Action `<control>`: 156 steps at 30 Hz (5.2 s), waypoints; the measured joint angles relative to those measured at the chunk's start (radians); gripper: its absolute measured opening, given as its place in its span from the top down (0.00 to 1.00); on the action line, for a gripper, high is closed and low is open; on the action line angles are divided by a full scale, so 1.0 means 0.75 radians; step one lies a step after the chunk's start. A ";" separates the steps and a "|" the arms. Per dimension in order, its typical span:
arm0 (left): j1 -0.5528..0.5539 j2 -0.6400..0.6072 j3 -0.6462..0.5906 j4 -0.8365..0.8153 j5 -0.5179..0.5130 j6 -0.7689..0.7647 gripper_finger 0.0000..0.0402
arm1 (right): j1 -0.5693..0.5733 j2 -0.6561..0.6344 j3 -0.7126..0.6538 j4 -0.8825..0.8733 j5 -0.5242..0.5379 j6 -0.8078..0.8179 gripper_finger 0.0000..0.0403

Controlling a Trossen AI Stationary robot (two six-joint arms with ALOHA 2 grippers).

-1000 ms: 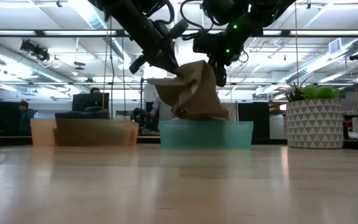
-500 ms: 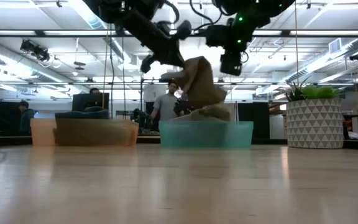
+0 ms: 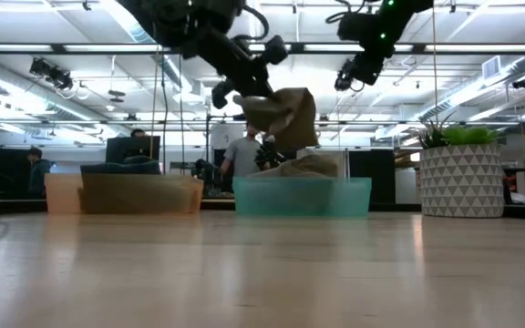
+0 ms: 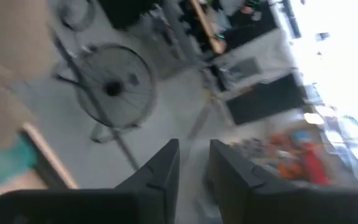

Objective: Pick & Place hat
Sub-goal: Put the brown cap into the green bin, then return to Home Position

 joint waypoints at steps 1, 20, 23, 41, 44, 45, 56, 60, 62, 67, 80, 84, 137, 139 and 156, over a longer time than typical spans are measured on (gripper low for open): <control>0.000 0.025 0.000 0.029 -0.001 -0.001 0.99 | -0.009 -0.016 0.000 -0.018 -0.056 0.034 0.78; -0.050 0.402 -0.001 0.094 0.225 -0.204 0.90 | -0.049 0.067 0.000 -0.171 -0.729 0.432 0.94; -0.041 0.390 -0.001 0.095 0.230 -0.196 0.86 | -0.049 0.144 0.001 -0.131 -0.781 0.442 0.99; -0.020 0.072 -0.001 -0.316 0.464 0.036 0.85 | -0.155 0.362 0.000 0.005 -1.028 0.432 1.00; -0.010 -0.006 -0.001 -0.349 0.449 0.116 0.86 | -0.168 0.362 0.000 0.105 -1.048 0.384 1.00; -0.005 -0.025 -0.001 -0.358 0.441 0.139 0.86 | -0.173 0.364 0.000 0.140 -1.053 0.369 1.00; 0.100 0.001 0.000 -0.417 0.347 0.213 0.86 | -0.296 0.544 0.001 0.361 -1.331 0.388 1.00; 0.145 0.094 0.000 -0.438 0.356 0.154 0.86 | -0.323 0.640 0.002 0.254 -1.417 0.465 1.00; 0.162 0.143 0.000 -0.440 0.364 0.149 0.86 | -0.325 0.665 0.003 0.156 -1.431 0.507 1.00; 0.186 0.234 -0.001 -0.425 0.405 0.146 0.86 | -0.325 0.717 0.004 0.022 -1.441 0.537 1.00; 0.193 0.259 -0.004 -0.472 0.530 0.121 0.94 | -0.327 0.635 -0.002 -0.073 -1.444 0.536 1.00; 0.180 0.100 -0.001 -0.556 0.528 0.198 0.96 | -0.311 0.433 -0.002 -0.198 -1.444 0.531 0.98; 0.046 -1.988 -1.555 0.092 1.026 0.580 0.99 | -0.265 -1.693 -1.215 0.360 -1.932 0.993 0.98; 0.046 -2.009 -1.555 0.047 1.026 0.577 0.99 | -0.265 -1.715 -1.226 0.393 -1.931 1.032 0.98; -0.074 -2.017 -1.576 0.055 0.917 0.601 0.99 | -0.156 -1.739 -1.504 0.636 -1.734 1.155 0.98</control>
